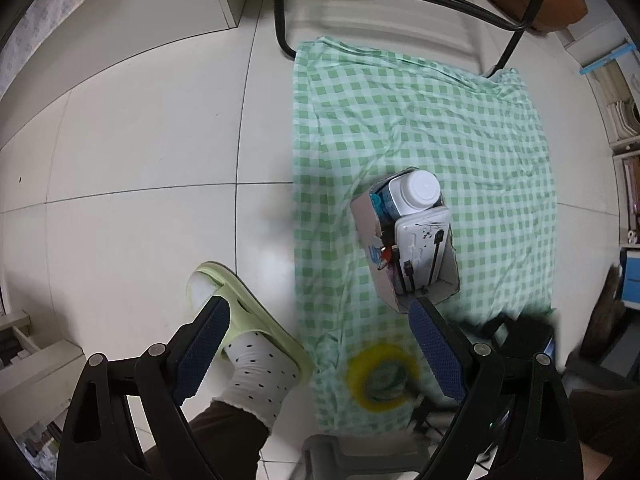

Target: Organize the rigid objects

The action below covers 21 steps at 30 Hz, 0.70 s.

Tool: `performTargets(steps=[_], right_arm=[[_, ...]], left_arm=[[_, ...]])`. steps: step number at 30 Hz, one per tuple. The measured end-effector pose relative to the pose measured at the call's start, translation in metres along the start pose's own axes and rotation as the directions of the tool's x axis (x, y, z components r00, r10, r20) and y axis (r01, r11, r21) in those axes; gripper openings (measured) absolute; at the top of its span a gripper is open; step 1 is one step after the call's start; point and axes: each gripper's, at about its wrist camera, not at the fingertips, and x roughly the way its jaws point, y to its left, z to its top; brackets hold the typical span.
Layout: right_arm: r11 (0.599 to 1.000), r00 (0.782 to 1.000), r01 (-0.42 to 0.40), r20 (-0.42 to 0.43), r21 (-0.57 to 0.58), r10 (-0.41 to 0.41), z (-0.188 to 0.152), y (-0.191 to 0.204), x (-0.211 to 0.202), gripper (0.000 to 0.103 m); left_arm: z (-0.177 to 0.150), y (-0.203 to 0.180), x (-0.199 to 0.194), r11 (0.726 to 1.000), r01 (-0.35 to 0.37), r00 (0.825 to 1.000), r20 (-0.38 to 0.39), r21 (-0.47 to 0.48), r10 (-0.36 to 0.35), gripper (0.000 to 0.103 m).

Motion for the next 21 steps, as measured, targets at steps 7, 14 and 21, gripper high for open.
performTargets(steps=[7, 14, 21], right_arm=[[0.954, 0.981, -0.018, -0.188, -0.3, -0.041, -0.054, 0.079, 0.065, 0.089], [0.886, 0.945, 0.008, -0.286, -0.463, -0.158, -0.087, 0.135, 0.134, 0.032], [0.964, 0.963, -0.118, -0.266, -0.237, 0.052, -0.058, 0.105, 0.094, 0.023]], left_arm=[[0.002, -0.006, -0.005, 1.0, 0.024, 1.0, 0.013, 0.008, -0.024, 0.091], [0.002, -0.006, -0.001, 1.0, 0.023, 1.0, -0.002, 0.017, -0.023, 0.091], [0.006, -0.009, -0.005, 0.999, 0.033, 0.999, 0.001, -0.002, -0.033, 0.091]])
